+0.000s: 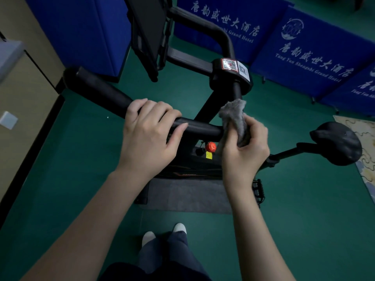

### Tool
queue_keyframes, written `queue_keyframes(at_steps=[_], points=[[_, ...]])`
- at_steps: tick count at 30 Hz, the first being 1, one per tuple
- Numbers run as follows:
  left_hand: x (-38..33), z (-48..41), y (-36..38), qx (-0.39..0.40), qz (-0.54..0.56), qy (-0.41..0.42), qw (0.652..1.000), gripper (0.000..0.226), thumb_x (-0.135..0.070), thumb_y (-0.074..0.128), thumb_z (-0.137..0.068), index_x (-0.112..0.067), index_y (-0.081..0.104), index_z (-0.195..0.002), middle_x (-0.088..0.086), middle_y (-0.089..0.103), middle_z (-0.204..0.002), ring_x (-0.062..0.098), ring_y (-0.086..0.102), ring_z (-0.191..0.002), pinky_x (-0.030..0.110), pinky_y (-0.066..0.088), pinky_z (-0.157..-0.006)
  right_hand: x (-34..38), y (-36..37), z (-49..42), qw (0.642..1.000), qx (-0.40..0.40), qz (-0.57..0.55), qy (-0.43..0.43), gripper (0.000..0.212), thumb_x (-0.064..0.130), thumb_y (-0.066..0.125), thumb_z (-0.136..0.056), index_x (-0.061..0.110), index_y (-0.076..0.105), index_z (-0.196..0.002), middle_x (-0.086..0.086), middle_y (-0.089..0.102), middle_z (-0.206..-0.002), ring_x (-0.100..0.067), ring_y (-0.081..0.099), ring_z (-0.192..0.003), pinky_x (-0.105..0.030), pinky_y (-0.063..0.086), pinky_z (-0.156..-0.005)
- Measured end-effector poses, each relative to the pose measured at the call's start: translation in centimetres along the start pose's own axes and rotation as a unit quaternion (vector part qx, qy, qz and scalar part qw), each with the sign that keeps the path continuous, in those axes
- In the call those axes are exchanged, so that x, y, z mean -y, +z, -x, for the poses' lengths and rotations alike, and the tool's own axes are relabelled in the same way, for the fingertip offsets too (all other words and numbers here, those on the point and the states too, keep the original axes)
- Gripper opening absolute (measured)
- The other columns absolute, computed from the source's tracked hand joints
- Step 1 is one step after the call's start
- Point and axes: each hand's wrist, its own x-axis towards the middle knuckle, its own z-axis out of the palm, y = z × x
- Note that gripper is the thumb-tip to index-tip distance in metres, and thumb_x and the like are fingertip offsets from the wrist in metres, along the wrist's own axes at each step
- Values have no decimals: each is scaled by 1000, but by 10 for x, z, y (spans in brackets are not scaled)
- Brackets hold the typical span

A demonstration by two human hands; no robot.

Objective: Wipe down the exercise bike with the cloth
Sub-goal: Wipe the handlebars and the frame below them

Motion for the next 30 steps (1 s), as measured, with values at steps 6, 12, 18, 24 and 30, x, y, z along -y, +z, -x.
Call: queue_keyframes(at_steps=[6,12,18,24,30], points=[[0,-1,-1,-6,1,6,1000,24,-33,53,-94,-14,67,-95,-1,65,-91,22,60,-88,32,27,-96,16,8,-33,968,243,44,-47,19,4,60,-81,10,68,-97,-2,70,-89,-25,62,-85,-27,41,-75],[1,0,1,-13,-6,10,1000,23,-33,54,-94,-14,67,-95,-1,65,-91,22,60,-86,33,28,-94,32,18,-67,896,436,37,-71,22,8,63,-82,21,67,-99,6,67,-87,-9,61,-87,-15,43,-79],[2,2,0,-8,-5,10,1000,25,-33,52,-95,-14,67,-96,0,65,-92,22,60,-88,33,28,-97,14,2,-89,862,479,144,-83,11,12,64,-85,16,72,-92,-2,69,-79,-16,61,-81,-19,44,-68],[-4,1,-1,-2,-14,-17,1000,24,-33,53,-94,-14,68,-94,-1,65,-92,21,60,-89,35,27,-100,4,-7,-80,884,454,67,-89,17,5,63,-83,14,73,-92,11,65,-72,-7,59,-69,-18,44,-67],[-29,-4,4,-8,-8,-68,998,28,-34,52,-95,-11,68,-94,0,64,-91,21,59,-93,39,23,-110,-24,-12,-73,949,300,23,-98,19,-1,62,-82,12,72,-92,11,59,-84,-19,56,-89,-15,33,-73]])
